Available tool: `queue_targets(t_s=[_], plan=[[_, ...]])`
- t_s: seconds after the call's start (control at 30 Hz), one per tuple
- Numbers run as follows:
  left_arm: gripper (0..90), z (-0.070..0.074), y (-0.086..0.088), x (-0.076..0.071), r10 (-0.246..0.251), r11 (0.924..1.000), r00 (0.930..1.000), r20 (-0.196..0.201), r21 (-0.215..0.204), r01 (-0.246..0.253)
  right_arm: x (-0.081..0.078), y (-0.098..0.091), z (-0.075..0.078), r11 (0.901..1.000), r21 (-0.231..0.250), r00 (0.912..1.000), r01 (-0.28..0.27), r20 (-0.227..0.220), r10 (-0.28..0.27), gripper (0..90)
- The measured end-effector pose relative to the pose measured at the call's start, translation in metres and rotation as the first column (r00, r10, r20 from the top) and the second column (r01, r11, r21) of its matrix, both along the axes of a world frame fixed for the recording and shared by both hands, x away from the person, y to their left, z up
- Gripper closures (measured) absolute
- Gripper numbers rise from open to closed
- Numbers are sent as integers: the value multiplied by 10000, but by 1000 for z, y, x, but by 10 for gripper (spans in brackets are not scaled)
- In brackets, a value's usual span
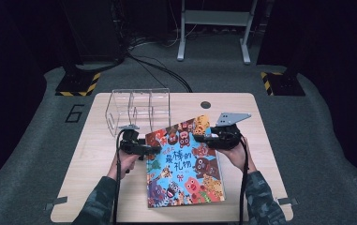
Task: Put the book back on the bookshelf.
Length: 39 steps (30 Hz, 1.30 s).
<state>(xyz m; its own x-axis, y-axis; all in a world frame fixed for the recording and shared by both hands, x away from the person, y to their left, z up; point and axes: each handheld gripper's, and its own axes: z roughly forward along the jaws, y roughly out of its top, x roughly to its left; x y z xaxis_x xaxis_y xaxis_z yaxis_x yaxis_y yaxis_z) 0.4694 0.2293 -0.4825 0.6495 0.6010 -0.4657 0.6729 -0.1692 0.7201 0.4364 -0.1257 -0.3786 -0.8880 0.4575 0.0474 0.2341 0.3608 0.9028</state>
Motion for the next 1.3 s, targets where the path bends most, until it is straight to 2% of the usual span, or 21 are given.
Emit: queue_targets(t_s=[0.1, 0.27, 0.33, 0.47, 0.7, 0.93, 1.23, 1.27, 1.3], plan=[[24, 1, 0, -1, 95, 9999, 10000, -8, -92, -95, 0, -1, -1, 10000, 37, 10000, 23, -88, -23, 640], [62, 4, 2, -3, 159, 9999, 9999, 53, -1, -159, 2, -5, -5, 9997, 231, 9996, 68, -282, -62, 641], [73, 4, 2, -4, 265, 9996, 9994, 224, 64, -266, 2, -6, -6, 9994, 316, 9992, 139, -383, -126, 642], [130, 7, 6, -7, 386, 9992, 9989, 271, -79, -384, 0, -8, -7, 9990, 384, 9987, 225, -464, -207, 643], [194, 9, 10, -8, 393, 9992, 9983, 440, -70, -390, 2, -12, -11, 9979, 543, 9956, 366, -878, -317, 642], [284, 10, 15, -9, 556, 9982, 9976, 420, -265, -545, 7, -17, -17, 9965, 651, 9881, 521, -1477, -420, 640], [366, 13, 19, -11, 694, 9974, 9963, 516, -213, -684, 14, -20, -21, 9961, 575, 9762, 666, -2101, -532, 635], [376, 15, 20, -12, 726, 9971, 9954, 629, -254, -711, 15, -21, -22, 9960, 592, 9757, 667, -2128, -527, 612], [440, 17, 22, -13, 685, 9972, 9934, 916, -348, -656, 15, -19, -23, 9936, 120, 9729, 1127, -2043, -1079, 471]])
